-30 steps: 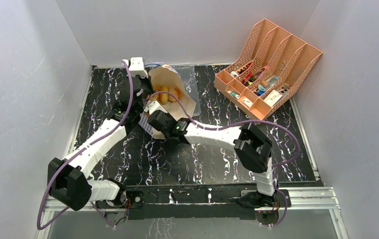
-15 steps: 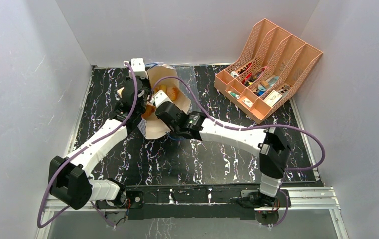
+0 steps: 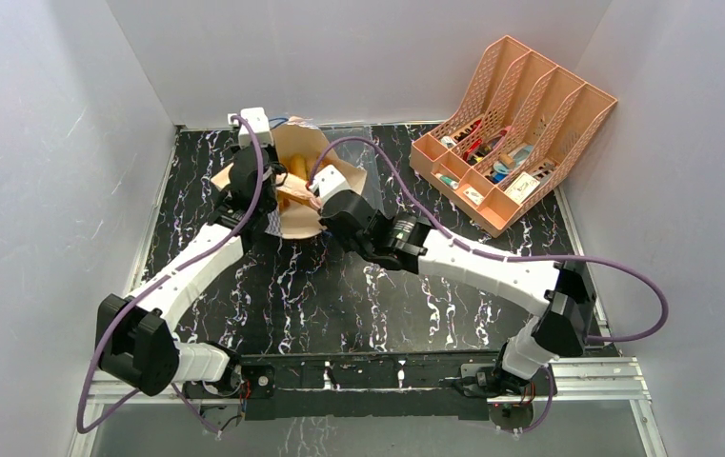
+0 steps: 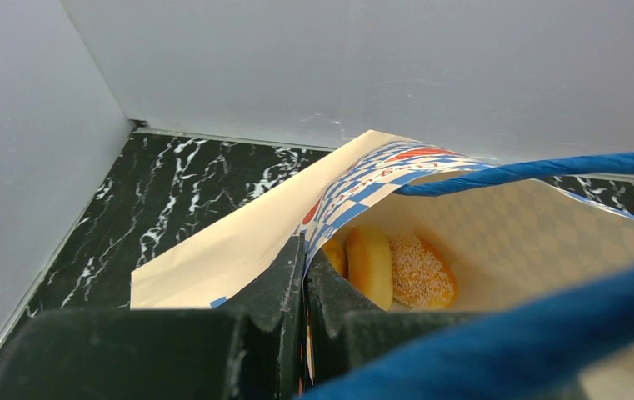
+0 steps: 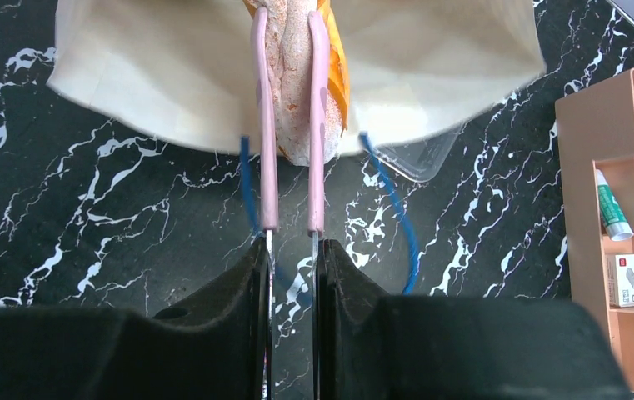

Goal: Take the fake bread out of the paper bag
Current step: Take out the fake bread from the paper bag.

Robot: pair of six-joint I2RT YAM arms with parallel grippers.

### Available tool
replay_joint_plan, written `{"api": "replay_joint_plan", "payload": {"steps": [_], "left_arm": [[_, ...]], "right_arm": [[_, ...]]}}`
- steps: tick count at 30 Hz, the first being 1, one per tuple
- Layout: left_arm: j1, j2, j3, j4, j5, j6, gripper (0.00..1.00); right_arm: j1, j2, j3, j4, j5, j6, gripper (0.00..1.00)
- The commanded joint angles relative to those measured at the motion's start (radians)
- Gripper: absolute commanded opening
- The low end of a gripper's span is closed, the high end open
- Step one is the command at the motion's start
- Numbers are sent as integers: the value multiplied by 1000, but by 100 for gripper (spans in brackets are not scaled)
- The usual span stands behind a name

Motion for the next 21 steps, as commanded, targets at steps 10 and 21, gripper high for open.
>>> {"api": "replay_joint_plan", "payload": {"steps": [10, 21], "left_arm": [[167, -44, 33, -55, -6, -42, 0], [202, -58, 10, -70, -6, -35, 0]], "right_arm": [[-2, -198, -33, 66, 35, 70, 0], [-3, -249, 22, 117, 122, 80, 0]]}}
